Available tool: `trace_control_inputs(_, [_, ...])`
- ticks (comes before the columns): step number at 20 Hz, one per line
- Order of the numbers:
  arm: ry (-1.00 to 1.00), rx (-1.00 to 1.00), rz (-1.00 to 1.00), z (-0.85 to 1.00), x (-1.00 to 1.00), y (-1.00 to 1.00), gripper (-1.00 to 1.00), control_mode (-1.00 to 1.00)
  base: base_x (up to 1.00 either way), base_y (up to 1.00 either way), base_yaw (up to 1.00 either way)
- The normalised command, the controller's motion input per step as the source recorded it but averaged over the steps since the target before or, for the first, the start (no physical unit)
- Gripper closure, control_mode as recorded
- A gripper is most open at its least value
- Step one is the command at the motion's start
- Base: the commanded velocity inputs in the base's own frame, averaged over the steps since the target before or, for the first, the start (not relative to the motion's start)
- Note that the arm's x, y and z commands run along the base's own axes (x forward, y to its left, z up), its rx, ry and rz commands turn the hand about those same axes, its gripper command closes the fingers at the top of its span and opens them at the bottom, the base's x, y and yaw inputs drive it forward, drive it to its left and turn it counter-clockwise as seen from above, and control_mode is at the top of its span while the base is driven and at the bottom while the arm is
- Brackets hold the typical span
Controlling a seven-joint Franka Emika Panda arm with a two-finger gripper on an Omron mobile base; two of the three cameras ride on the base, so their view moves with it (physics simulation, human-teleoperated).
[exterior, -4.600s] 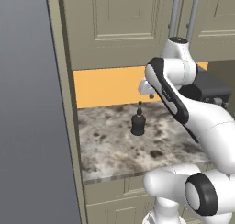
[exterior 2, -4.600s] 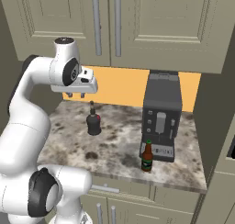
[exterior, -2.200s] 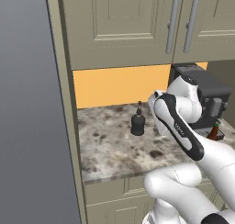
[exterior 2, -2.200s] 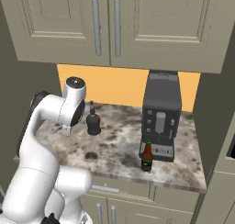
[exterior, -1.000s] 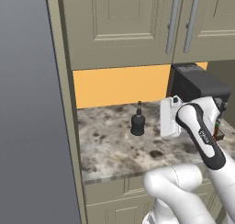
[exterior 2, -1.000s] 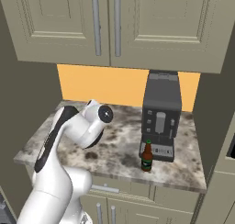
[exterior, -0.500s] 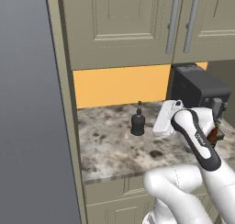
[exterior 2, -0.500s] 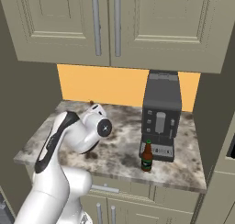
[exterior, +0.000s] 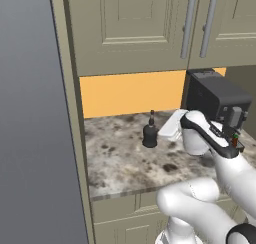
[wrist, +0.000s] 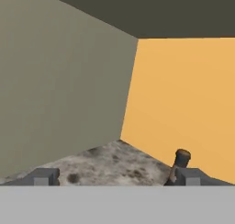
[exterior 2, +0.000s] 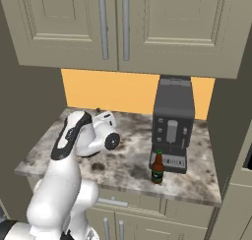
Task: Move the drinks to the dining counter.
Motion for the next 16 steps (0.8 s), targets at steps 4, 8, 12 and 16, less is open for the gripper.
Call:
trace_control_inputs(4, [0.0, 0.03, -0.03, -0.31, 0.34, 0.0, -1.0, -1.0, 0.0, 0.0, 0.0])
trace_control_inputs(8, [0.0, 0.0, -0.02, -0.28, 0.37, 0.0, -1.0, -1.0, 0.0, 0.0, 0.0])
trace_control_inputs(12, [0.0, 0.0, -0.03, -0.14, 0.36, 0.0, -1.0, -1.0, 0.0, 0.0, 0.0])
trace_control_inputs(16, [0.0, 0.0, -0.04, -0.06, 0.3, 0.0, -1.0, -1.0, 0.0, 0.0, 0.0])
